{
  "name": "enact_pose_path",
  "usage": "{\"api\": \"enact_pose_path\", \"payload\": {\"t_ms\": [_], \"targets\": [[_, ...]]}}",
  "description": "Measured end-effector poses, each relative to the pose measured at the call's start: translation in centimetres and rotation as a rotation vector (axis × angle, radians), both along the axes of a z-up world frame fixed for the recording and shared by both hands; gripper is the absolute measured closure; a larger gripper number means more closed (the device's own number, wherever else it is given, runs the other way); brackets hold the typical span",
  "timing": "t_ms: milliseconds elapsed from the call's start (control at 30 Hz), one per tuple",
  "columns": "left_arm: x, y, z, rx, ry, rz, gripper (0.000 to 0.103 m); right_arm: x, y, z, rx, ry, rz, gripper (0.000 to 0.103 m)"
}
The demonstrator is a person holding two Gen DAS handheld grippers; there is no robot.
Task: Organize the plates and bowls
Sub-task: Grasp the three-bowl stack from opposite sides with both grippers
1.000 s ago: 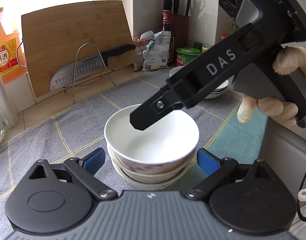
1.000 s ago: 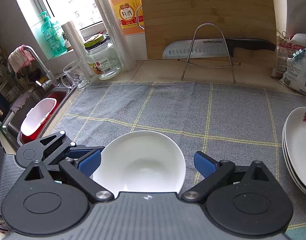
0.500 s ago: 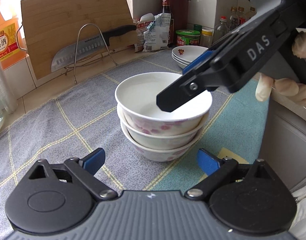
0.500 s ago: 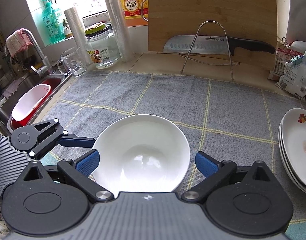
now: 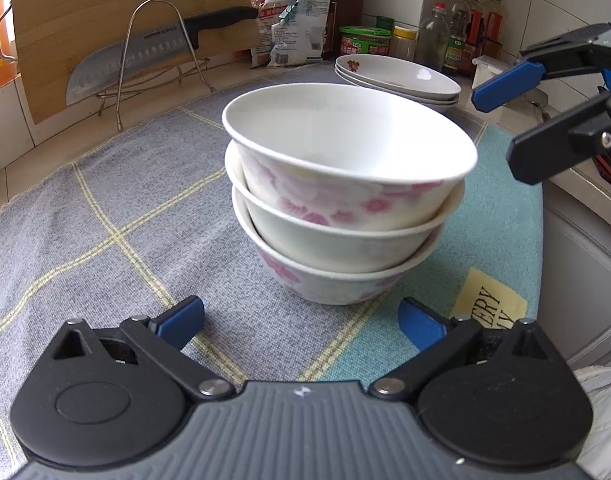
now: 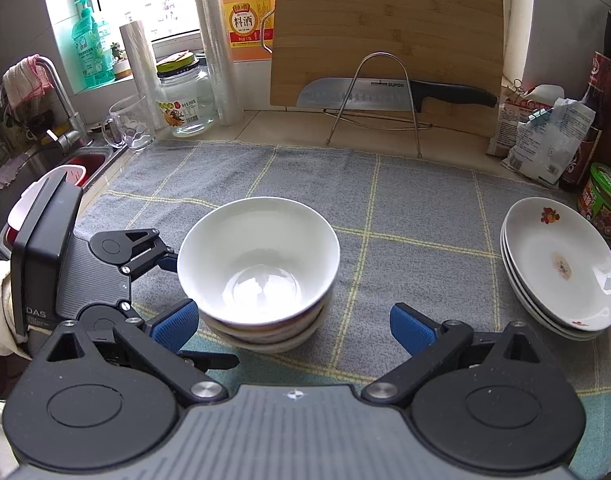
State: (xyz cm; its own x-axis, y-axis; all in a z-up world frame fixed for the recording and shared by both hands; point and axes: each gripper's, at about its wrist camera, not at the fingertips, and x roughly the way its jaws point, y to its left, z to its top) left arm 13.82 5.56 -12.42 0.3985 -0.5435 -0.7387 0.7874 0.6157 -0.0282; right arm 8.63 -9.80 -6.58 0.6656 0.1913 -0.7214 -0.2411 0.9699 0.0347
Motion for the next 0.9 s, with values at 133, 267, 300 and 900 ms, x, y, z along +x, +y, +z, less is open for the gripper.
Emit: {"api": "enact_pose_path", "payload": {"t_ms": [133,267,300,900], "targets": [[-0.1,-0.4,-0.2,0.033,-0.029,-0.013,0.0,0.4,-0.8,-2.0,-0.052,0.05,-0.005,0.0],[-0.2,-0.2,-0.2,0.028,-0.037,-0.013,0.0,2.1,-1.4,-4.8,-0.075,0.104,0.029,0.0],[-0.2,-0.3,-0.2,0.03,-0.036,-0.008,0.0,2.5,-1.5,-5.4,-0.076,0.117,0.043,0.0],[0.0,-1.2,0.2,0.076,-0.002,0.111,0.0,2.6,-2.1,-8.7,-0.141,0.026,0.312,0.0]]}}
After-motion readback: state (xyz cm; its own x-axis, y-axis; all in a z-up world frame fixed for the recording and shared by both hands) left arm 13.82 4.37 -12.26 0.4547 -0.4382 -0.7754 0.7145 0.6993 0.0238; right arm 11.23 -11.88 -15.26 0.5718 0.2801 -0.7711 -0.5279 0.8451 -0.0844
